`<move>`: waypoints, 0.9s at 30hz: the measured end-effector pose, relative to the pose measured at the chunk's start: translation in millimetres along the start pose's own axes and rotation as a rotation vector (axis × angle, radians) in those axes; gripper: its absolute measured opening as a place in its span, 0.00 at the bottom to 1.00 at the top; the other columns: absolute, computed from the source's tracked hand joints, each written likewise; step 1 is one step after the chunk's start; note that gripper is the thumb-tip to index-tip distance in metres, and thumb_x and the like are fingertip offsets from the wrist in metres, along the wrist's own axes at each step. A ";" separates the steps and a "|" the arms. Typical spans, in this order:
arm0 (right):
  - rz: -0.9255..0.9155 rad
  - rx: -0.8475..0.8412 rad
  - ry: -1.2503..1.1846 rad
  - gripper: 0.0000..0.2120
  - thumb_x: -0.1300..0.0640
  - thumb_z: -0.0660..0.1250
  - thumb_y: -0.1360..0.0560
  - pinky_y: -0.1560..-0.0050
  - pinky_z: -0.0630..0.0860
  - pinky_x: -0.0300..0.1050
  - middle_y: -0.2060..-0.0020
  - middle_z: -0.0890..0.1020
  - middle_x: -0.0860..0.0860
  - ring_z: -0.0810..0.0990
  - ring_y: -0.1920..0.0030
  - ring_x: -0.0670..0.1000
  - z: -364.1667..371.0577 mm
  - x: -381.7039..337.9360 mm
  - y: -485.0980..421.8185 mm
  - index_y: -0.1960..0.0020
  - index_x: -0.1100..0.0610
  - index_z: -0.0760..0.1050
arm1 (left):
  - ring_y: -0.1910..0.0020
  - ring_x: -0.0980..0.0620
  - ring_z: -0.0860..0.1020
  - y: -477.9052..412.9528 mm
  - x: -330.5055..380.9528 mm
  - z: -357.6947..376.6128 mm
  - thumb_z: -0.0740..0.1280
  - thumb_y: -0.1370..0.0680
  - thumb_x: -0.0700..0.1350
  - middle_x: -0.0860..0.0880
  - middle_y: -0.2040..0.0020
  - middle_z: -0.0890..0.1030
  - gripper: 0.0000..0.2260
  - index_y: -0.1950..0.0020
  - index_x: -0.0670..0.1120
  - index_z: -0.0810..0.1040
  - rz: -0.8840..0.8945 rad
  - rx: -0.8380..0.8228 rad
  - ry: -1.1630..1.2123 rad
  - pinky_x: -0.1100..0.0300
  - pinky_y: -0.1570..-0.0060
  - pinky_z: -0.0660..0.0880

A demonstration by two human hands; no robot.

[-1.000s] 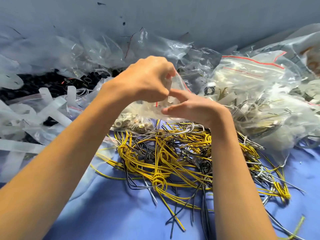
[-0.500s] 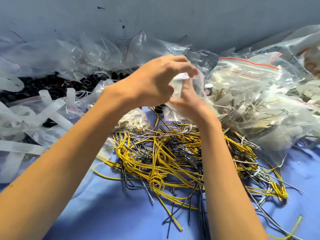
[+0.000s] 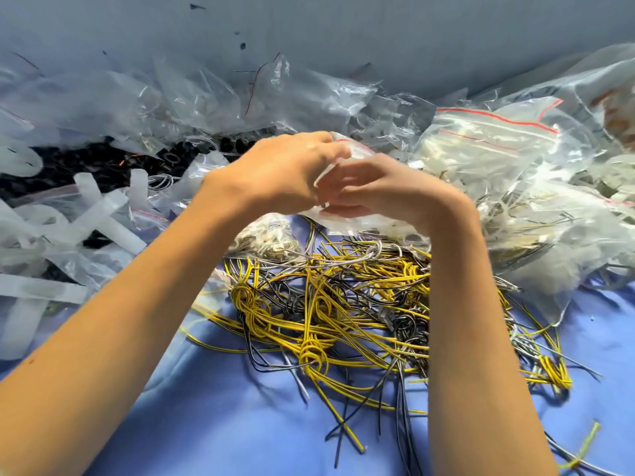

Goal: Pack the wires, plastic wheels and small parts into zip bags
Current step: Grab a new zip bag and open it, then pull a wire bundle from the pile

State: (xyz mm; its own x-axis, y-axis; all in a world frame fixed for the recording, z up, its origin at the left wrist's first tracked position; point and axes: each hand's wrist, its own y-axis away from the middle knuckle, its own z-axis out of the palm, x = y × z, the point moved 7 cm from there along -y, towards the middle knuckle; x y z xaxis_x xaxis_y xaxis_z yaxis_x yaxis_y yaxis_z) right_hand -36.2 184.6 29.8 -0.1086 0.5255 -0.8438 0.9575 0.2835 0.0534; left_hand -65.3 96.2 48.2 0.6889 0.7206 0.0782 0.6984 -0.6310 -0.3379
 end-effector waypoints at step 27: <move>0.283 0.003 0.484 0.10 0.58 0.75 0.32 0.61 0.70 0.39 0.60 0.82 0.41 0.78 0.59 0.43 -30.1 68.6 12.7 0.58 0.43 0.82 | 0.38 0.43 0.73 3.0 -8.6 0.3 0.63 0.24 0.51 0.49 0.34 0.73 0.20 0.33 0.52 0.72 -0.189 -0.069 -0.023 0.52 0.44 0.69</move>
State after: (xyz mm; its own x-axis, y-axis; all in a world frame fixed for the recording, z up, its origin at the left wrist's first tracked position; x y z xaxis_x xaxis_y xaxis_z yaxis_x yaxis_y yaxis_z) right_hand -39.5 248.4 -11.4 0.0434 0.8894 -0.4550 0.9678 0.0756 0.2401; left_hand -69.2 88.1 46.3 0.5404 0.8339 0.1120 0.8268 -0.5017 -0.2543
